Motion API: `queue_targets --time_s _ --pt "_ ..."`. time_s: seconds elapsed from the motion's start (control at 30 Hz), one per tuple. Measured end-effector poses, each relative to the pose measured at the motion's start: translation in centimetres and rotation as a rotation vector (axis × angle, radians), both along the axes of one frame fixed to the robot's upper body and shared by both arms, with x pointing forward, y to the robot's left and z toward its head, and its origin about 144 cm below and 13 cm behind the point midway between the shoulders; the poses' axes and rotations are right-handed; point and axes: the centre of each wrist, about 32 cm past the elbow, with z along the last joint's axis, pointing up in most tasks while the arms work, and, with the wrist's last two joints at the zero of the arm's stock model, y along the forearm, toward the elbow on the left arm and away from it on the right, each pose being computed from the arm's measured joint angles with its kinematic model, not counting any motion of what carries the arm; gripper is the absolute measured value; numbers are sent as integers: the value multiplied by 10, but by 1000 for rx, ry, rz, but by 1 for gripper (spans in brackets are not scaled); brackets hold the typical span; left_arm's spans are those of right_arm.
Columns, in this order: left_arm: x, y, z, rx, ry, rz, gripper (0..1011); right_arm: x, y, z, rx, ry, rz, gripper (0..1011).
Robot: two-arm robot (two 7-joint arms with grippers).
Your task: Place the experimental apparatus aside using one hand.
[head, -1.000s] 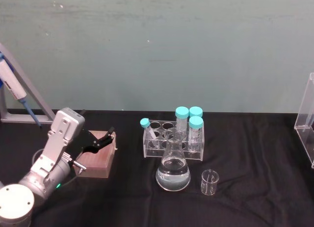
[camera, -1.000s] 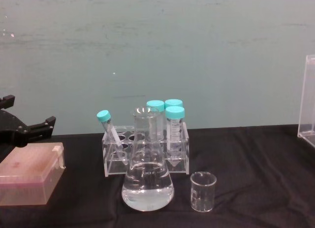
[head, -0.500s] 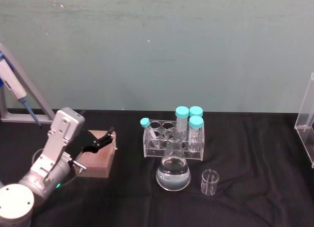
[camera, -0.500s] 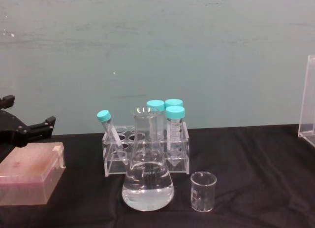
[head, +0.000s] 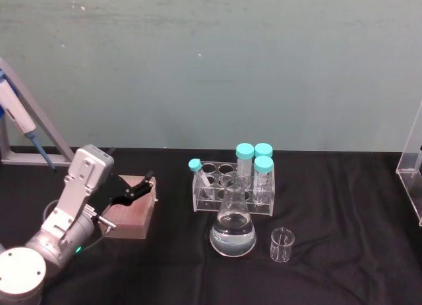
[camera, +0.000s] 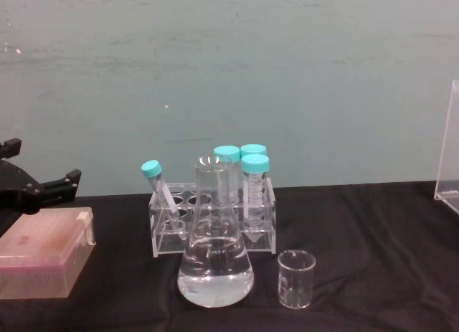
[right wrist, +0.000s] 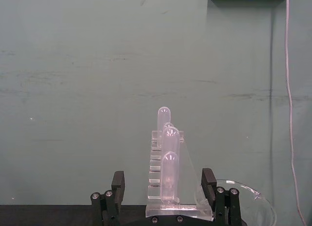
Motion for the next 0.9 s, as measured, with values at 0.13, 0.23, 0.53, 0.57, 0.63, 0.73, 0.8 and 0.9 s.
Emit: queue_targets --time_s 0.13,0.23,0.53,0.57,0.63,0.73,0.8,0.9 --pt "0 0 0 0 0 0 1000 0 0 0 0 0 0 1004" --pt "0 0 0 0 0 0 1000 0 0 0 0 0 0 1004" --pt "0 0 0 0 0 0 1000 0 0 0 0 0 0 1004" --pt "0 0 0 0 0 0 1000 0 0 0 0 0 0 1004" --pt "0 0 0 0 0 0 1000 0 0 1 -2 -1 0 1004" --pt "0 0 0 0 0 0 1000 -1 0 2 -13 -1 -3 1004" --pt "0 0 0 0 0 0 1000 -2 0 2 -24 -3 -10 1004" --pt "0 0 0 0 0 0 1000 -3 1 3 -37 -8 -17 1004"
